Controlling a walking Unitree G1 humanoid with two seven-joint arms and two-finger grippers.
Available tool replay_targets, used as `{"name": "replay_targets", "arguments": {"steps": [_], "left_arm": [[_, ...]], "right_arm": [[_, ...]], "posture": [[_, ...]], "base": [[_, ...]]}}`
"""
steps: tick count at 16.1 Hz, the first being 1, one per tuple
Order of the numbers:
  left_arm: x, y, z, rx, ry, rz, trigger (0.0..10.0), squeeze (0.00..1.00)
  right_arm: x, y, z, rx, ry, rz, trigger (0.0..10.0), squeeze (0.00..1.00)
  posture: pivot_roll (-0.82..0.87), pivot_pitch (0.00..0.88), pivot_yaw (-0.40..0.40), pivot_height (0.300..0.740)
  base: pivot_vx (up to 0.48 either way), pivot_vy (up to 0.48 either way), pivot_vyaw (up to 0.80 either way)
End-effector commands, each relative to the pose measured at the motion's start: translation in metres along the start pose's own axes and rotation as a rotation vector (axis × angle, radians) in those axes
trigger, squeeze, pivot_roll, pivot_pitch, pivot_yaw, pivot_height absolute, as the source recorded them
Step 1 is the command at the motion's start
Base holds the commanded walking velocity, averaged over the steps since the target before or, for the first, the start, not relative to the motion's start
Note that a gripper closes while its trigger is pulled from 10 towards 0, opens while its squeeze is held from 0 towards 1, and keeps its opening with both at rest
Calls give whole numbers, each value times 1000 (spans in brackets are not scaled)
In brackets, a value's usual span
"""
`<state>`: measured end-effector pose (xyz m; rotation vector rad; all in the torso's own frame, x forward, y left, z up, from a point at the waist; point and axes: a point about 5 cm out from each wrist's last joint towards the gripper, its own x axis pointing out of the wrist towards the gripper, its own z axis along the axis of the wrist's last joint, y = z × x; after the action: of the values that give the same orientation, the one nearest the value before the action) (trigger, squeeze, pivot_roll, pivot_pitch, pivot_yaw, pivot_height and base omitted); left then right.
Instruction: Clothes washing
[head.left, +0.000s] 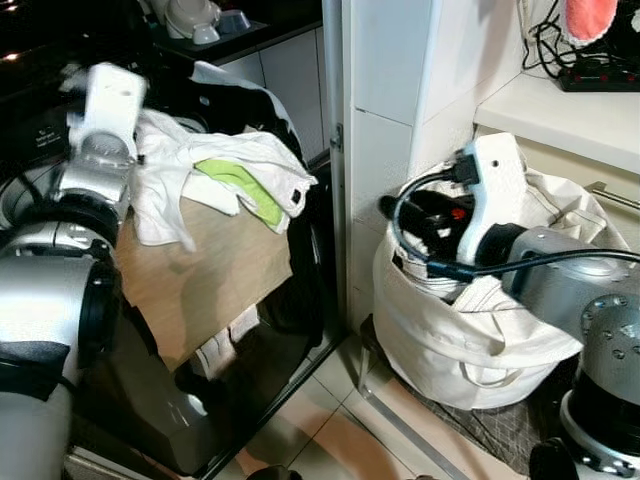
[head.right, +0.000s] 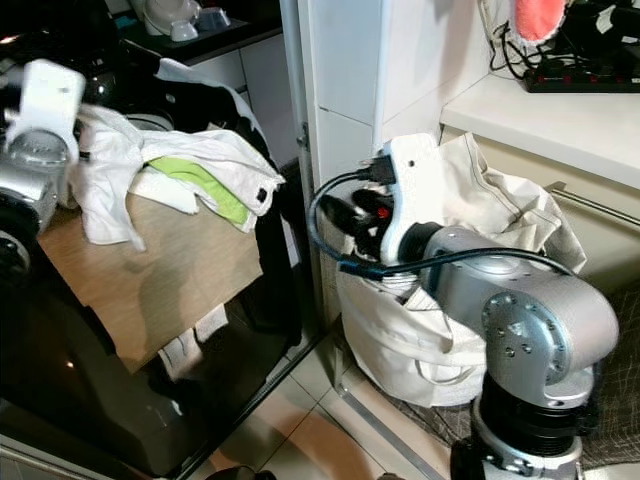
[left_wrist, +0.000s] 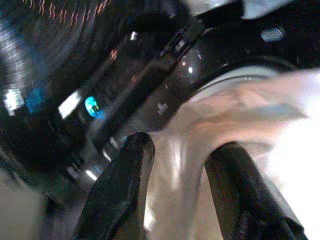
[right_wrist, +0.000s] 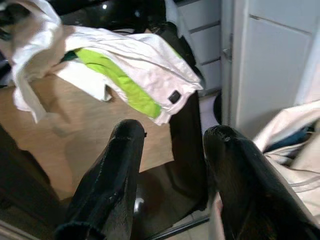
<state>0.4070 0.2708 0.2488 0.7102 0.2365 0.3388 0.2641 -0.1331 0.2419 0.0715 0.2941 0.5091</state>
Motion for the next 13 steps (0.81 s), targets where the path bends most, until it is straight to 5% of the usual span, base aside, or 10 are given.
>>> {"name": "replay_targets", "arguments": {"steps": [1, 2, 3, 4, 5, 6, 9, 11, 13], "left_arm": [[0, -1, 7, -29, 6, -64, 10000, 0], [-2, -15, 15, -478, 15, -178, 10000, 0], [-3, -17, 22, -811, 6, -197, 10000, 0], [-2, -11, 21, -886, 5, -147, 10000, 0], [0, -1, 14, -1101, 37, -44, 10000, 0], [0, 8, 9, -1030, 50, 40, 10000, 0], [-1, 28, 12, -438, -53, 200, 10000, 0], [-1, 24, 29, -475, -133, 109, 10000, 0], [-5, 41, 48, -765, -227, 168, 10000, 0]], "right_arm": [[0, -5, -4, 18, 24, -24, 10000, 0], [1, -8, -3, 34, 21, -35, 10000, 0], [2, -9, -2, 46, 18, -41, 10000, 0], [3, -9, -2, 50, 18, -41, 10000, 0], [4, -8, -1, 52, 17, -37, 10000, 0], [5, -8, -1, 53, 19, -34, 10000, 0], [5, -5, -4, 58, 31, -22, 10000, 0], [5, -5, -5, 64, 33, -23, 10000, 0], [4, -6, -5, 69, 29, -28, 10000, 0]], "posture": [[-126, 0, 135, 740], [-123, 0, 132, 740], [-120, 0, 132, 740], [-120, 0, 132, 740], [-119, 0, 131, 740], [-117, 0, 130, 740], [-115, 0, 131, 740], [-116, 0, 134, 740], [-123, 0, 142, 740]], "base": [[0, 0, 0], [0, 0, 0], [0, 0, 0], [0, 0, 0], [0, 0, 0], [0, 0, 0], [0, 0, 0], [0, 0, 0], [0, 0, 0]]}}
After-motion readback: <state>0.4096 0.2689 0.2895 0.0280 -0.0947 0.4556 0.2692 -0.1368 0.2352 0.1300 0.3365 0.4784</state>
